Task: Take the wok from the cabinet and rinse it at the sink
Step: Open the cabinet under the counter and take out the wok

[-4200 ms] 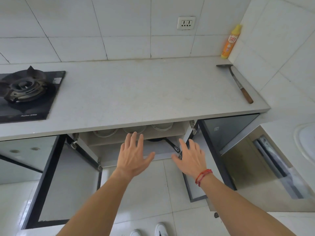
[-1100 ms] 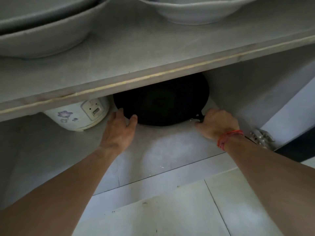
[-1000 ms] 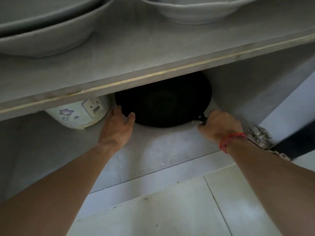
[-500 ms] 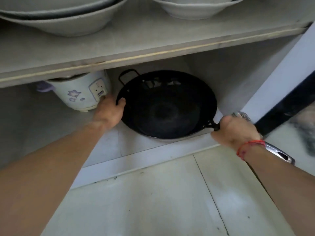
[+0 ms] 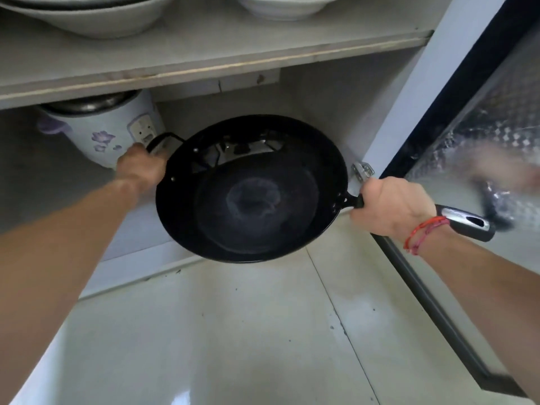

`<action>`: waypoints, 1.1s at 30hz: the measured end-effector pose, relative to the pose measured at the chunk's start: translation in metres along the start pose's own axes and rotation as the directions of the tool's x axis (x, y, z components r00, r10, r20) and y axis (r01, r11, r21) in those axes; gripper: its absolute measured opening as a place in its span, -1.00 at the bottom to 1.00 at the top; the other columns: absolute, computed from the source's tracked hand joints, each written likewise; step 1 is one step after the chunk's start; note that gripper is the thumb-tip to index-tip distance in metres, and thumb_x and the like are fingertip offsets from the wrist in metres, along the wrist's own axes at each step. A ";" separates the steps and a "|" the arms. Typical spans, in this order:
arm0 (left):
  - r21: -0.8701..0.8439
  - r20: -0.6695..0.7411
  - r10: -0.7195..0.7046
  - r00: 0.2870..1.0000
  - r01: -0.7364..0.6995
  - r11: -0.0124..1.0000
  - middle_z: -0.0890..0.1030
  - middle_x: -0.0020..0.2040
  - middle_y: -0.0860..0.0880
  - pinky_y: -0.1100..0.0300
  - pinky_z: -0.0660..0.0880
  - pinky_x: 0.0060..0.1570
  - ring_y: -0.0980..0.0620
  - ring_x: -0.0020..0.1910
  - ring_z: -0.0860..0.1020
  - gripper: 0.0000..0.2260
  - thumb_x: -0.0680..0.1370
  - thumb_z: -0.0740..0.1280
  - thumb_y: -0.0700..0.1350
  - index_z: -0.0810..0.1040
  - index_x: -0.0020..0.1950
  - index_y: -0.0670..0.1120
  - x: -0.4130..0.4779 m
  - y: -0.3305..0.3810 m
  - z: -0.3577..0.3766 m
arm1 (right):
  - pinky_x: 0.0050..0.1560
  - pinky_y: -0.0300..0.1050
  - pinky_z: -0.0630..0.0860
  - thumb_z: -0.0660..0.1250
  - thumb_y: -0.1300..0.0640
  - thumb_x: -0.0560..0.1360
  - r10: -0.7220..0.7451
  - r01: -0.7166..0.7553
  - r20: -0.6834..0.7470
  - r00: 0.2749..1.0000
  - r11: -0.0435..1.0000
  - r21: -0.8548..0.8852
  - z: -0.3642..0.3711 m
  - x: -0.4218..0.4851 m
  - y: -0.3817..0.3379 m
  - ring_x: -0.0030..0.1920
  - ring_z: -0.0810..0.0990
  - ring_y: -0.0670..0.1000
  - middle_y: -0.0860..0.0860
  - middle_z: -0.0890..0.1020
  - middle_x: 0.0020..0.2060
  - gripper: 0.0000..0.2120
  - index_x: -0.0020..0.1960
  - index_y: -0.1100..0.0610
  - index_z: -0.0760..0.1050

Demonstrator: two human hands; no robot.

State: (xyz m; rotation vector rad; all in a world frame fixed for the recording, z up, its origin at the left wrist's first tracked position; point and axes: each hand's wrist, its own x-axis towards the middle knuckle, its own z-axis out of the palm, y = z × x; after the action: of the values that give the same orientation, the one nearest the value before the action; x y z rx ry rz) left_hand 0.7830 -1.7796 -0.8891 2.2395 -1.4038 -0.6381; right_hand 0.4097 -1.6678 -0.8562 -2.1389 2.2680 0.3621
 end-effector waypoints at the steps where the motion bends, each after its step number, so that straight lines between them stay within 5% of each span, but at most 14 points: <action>1: -0.003 -0.013 -0.005 1.000 0.005 1.000 0.45 0.36 -0.32 -0.02 0.38 0.23 -0.32 0.32 0.43 -0.52 0.63 0.20 0.07 0.39 0.38 -0.27 0.002 -0.004 -0.003 | -0.24 -0.07 0.44 0.21 -0.02 0.38 -0.013 0.013 -0.003 1.000 1.000 -0.004 -0.001 -0.002 0.000 -0.26 0.54 0.15 0.03 0.48 -0.32 -0.83 -0.15 0.07 0.44; 9: -0.161 -0.173 -0.063 0.983 0.035 0.986 0.60 0.14 -0.32 0.01 0.45 0.07 -0.27 0.15 0.57 -0.75 0.59 0.24 -0.13 0.61 0.04 -0.29 0.002 -0.029 -0.029 | -0.19 -0.07 0.45 0.22 -0.01 0.37 -0.086 0.086 -0.005 0.996 0.996 -0.019 -0.006 -0.005 -0.013 -0.25 0.52 0.15 0.02 0.48 -0.32 -0.86 -0.19 0.05 0.46; 18: -0.016 -0.287 -0.143 0.947 0.145 0.989 0.57 0.23 -0.37 -0.07 0.45 0.20 -0.28 0.27 0.53 -0.61 0.61 0.31 -0.08 0.54 0.24 -0.40 -0.023 -0.055 -0.068 | -0.15 -0.06 0.47 0.22 0.01 0.40 -0.095 0.095 0.009 0.995 0.995 -0.016 -0.009 0.000 -0.037 -0.23 0.53 0.15 0.04 0.54 -0.27 -0.82 -0.09 0.06 0.51; 22: -0.032 -0.269 -0.235 0.934 0.236 0.971 0.55 0.27 -0.34 -0.01 0.45 0.22 -0.25 0.28 0.53 -0.60 0.60 0.28 -0.07 0.50 0.27 -0.38 -0.047 -0.059 -0.083 | -0.14 -0.08 0.42 0.23 0.03 0.41 -0.081 0.080 0.084 0.993 0.997 0.017 -0.018 -0.019 -0.040 -0.21 0.49 0.16 0.05 0.50 -0.28 -0.82 -0.06 0.08 0.51; 27: -0.071 -0.193 -0.328 0.925 0.320 0.945 0.64 0.06 -0.31 0.04 0.54 -0.01 -0.24 0.05 0.64 -0.65 0.47 0.28 -0.10 0.58 0.08 -0.36 -0.084 -0.061 -0.106 | -0.16 -0.09 0.38 0.23 0.03 0.43 -0.106 0.103 0.204 0.973 0.994 0.026 -0.036 -0.054 -0.030 -0.21 0.47 0.15 0.01 0.39 -0.36 -0.86 -0.09 0.08 0.47; 33: -0.036 -0.149 -0.412 0.899 0.412 0.911 0.65 0.05 -0.32 -0.12 0.61 0.03 -0.27 0.05 0.65 -0.62 0.41 0.27 -0.09 0.59 0.06 -0.36 -0.132 -0.046 -0.148 | -0.14 -0.08 0.36 0.21 -0.03 0.49 -0.117 0.113 0.271 0.956 0.993 0.027 -0.080 -0.097 -0.013 -0.18 0.43 0.14 0.03 0.42 -0.26 -0.80 -0.01 0.07 0.47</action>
State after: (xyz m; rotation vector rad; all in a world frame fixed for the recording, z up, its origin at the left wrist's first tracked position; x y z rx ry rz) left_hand 0.8515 -1.6249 -0.7748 2.5453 -0.8547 -0.5802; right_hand 0.4421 -1.5866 -0.7646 -2.0560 1.9834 0.5973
